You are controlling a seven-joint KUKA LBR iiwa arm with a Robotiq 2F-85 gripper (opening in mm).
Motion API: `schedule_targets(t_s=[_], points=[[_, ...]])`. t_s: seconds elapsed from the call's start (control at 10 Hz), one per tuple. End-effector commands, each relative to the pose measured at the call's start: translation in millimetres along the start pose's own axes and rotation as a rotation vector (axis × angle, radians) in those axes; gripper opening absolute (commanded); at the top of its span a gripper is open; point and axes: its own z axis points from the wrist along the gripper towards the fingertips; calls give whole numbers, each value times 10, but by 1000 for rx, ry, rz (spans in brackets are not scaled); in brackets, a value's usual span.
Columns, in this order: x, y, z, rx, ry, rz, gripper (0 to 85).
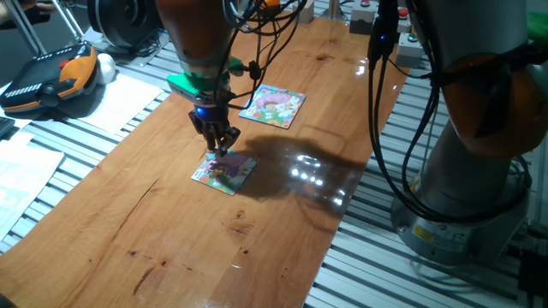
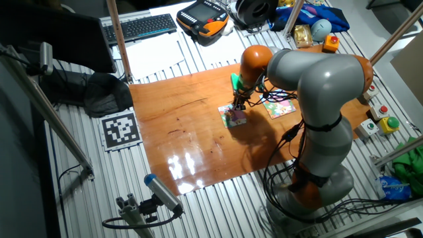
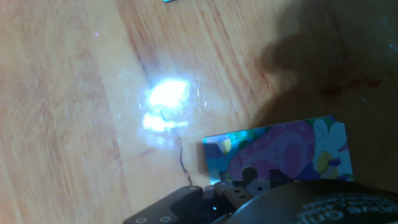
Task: Assemble one piece of a puzzle
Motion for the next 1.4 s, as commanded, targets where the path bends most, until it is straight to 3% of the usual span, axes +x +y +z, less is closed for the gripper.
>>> schedule_targets(t_s=[0.0, 0.1, 0.4, 0.7, 0.9, 1.3], points=[[-2, 0, 0, 1, -18, -9, 0], [-2, 0, 0, 1, -39, -27, 0], [-2, 0, 0, -1, -52, -84, 0], [-2, 0, 0, -6, -24, -115, 0], [-2, 0, 0, 16, 5, -98, 0], [51, -45, -13, 17, 3, -99, 0]])
